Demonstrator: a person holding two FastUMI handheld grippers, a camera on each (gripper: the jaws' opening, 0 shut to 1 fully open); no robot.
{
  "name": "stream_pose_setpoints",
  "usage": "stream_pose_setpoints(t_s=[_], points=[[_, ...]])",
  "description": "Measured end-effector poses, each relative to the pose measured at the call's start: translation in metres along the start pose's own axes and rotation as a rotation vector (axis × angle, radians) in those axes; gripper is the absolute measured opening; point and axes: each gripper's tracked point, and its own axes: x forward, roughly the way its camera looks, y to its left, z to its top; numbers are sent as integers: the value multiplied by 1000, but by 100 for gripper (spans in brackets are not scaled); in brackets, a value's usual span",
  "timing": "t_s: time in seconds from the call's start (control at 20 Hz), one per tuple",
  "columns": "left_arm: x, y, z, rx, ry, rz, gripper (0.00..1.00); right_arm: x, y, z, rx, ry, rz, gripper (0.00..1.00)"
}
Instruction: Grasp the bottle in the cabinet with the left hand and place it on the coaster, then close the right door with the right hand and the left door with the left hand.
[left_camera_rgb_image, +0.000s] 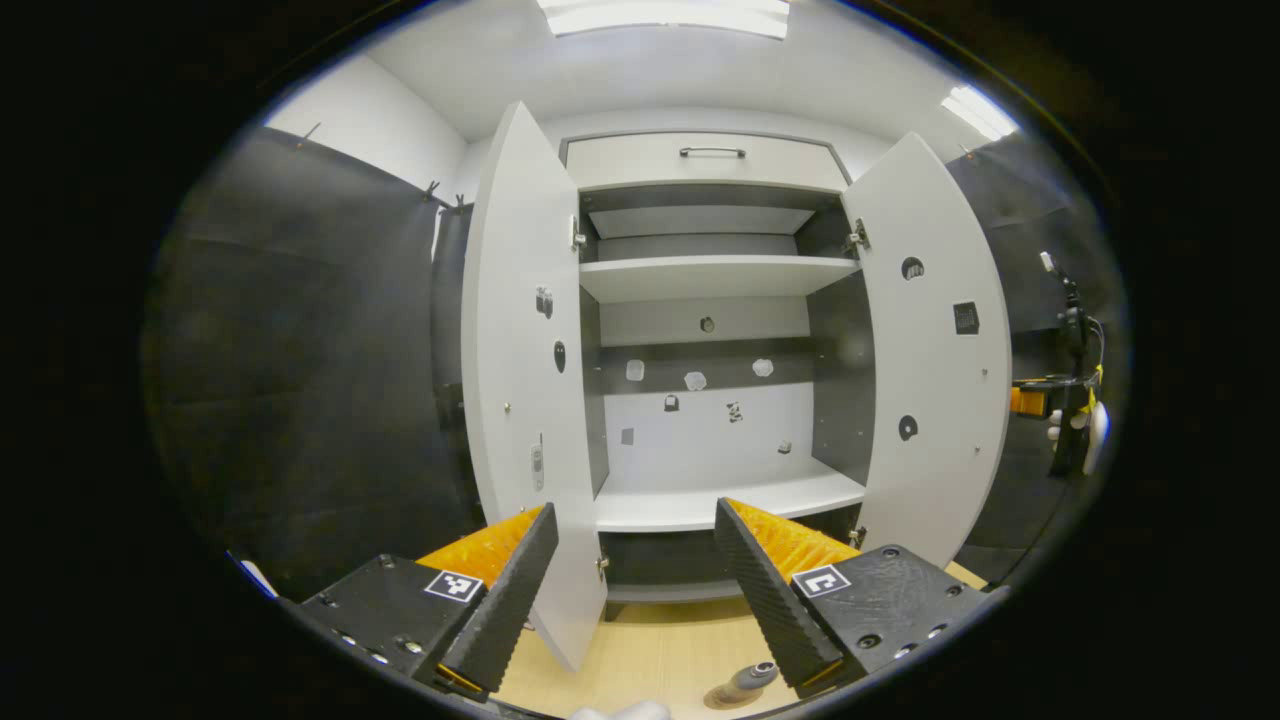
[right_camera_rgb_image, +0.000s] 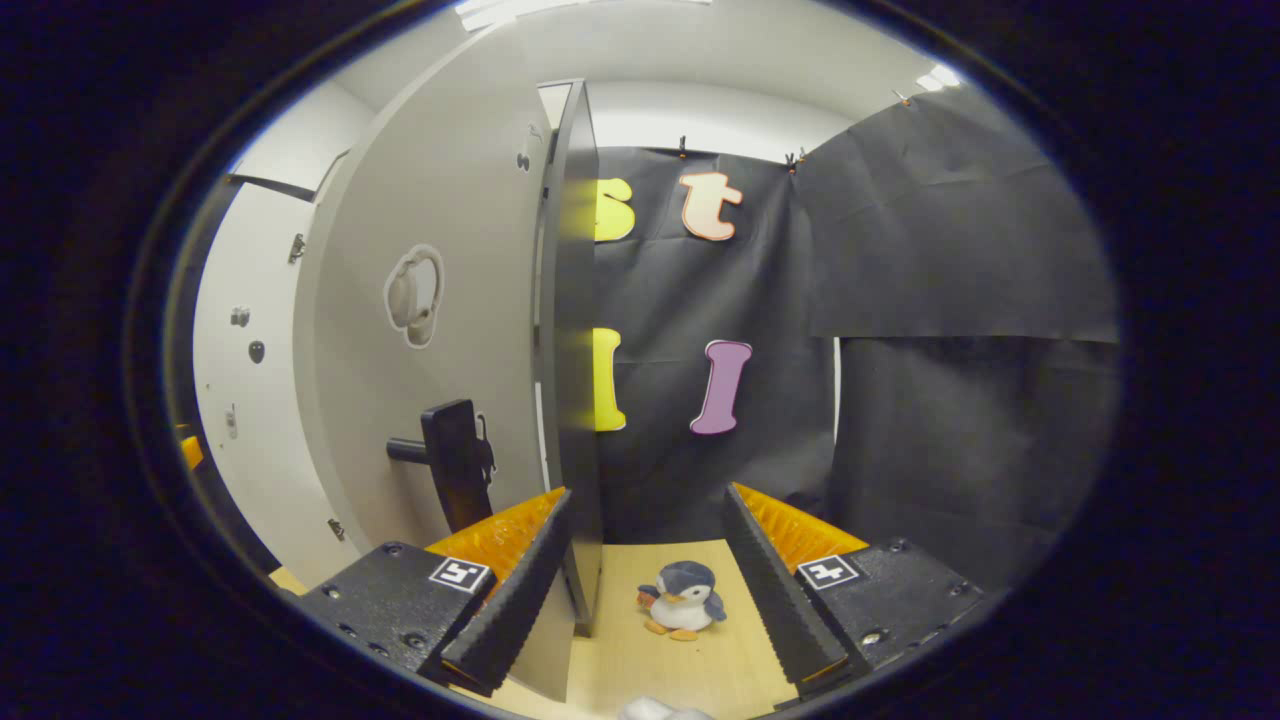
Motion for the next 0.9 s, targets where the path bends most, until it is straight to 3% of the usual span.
stream_pose_setpoints(t_s=[0.8,0.85,0.9], points=[[0,15,-6,-3,9,-13,99,-6,30,-5,20,32,-8,94],[0,17,-6,-2,8,-12,99,-6,37,-5,13,33,3,89],[1,20,-6,-2,8,-12,99,-5,44,-5,11,35,13,94]])
